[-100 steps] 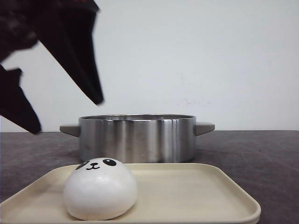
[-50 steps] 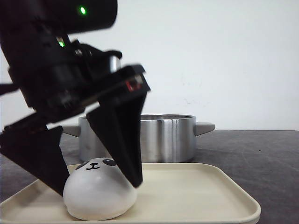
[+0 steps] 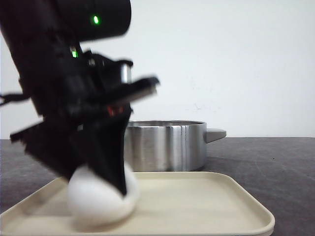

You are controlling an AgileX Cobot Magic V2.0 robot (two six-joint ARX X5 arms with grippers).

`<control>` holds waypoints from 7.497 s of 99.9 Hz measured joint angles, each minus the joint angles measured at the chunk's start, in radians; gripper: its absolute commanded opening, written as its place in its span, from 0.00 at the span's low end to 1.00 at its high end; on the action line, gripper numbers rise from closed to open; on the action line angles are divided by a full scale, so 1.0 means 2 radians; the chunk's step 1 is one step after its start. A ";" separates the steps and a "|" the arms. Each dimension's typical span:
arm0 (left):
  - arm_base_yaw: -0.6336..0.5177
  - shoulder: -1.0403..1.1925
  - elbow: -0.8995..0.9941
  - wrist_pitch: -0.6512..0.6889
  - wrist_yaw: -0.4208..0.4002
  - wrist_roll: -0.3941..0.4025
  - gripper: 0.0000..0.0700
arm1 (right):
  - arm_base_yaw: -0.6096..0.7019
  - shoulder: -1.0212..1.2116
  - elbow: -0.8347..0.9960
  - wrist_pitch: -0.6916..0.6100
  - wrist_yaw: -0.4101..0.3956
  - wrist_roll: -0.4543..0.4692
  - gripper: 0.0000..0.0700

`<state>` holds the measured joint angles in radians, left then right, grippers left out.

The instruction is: Steam buns

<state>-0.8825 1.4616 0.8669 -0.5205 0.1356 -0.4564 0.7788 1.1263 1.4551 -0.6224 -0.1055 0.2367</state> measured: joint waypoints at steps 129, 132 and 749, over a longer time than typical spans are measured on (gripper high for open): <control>0.144 0.109 0.153 0.099 -0.081 0.161 0.85 | 0.000 0.000 0.000 -0.021 0.028 -0.035 0.02; 0.144 0.109 0.153 0.098 -0.081 0.161 0.85 | 0.000 0.000 0.000 -0.023 0.028 -0.036 0.02; 0.450 -0.729 -0.417 0.199 -0.055 0.189 0.00 | -0.358 -0.561 -0.719 0.227 0.079 -0.098 0.02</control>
<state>0.0181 0.0032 0.0322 -0.1234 0.0250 -0.0784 0.0624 0.0036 0.0170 -0.1688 0.0532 0.0406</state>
